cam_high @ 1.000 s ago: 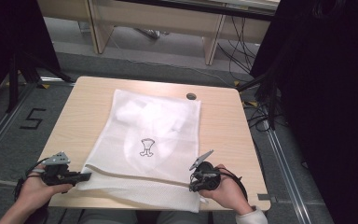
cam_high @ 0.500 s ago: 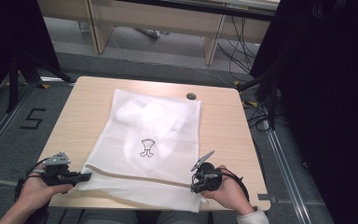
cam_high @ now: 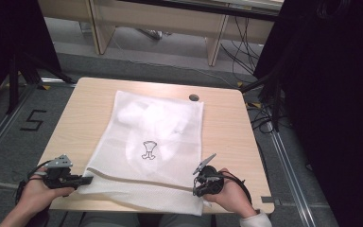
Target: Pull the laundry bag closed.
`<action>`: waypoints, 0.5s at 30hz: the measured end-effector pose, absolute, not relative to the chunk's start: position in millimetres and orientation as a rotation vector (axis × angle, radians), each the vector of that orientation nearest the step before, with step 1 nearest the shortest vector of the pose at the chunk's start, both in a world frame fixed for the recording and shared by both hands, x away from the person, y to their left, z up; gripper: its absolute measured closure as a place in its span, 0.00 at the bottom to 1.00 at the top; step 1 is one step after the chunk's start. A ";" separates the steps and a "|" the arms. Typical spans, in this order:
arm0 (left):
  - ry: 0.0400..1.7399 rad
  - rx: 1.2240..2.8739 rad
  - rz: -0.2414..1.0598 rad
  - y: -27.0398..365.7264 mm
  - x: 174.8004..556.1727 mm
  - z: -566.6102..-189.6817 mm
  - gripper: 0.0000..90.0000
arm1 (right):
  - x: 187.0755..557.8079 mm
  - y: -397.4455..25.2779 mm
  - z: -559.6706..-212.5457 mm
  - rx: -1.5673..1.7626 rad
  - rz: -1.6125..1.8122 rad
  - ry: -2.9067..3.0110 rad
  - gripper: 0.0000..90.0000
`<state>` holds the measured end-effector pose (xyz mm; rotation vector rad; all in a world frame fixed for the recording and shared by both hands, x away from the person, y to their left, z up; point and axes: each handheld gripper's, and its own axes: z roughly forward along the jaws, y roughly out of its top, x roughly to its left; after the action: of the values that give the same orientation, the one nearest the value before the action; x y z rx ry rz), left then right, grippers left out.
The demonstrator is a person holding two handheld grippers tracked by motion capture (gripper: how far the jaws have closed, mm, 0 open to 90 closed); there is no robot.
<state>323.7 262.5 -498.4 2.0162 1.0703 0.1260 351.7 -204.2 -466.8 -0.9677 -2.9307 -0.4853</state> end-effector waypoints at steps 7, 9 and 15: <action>1.075 2.035 0.124 261.4 323.9 -500.2 0.92 | 351.3 -205.4 -469.5 -0.971 -0.489 -2.921 0.86; 1.074 2.044 0.119 261.1 324.2 -500.7 0.91 | 350.8 -205.1 -470.7 -0.964 -0.503 -2.915 0.83; 1.066 2.097 0.152 259.3 324.3 -501.8 0.74 | 351.3 -203.5 -470.9 -0.960 -0.571 -2.910 0.67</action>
<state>324.3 259.3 -501.8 2.0968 1.0657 0.1520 351.3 -203.5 -470.9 -0.9601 -2.9102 -0.5707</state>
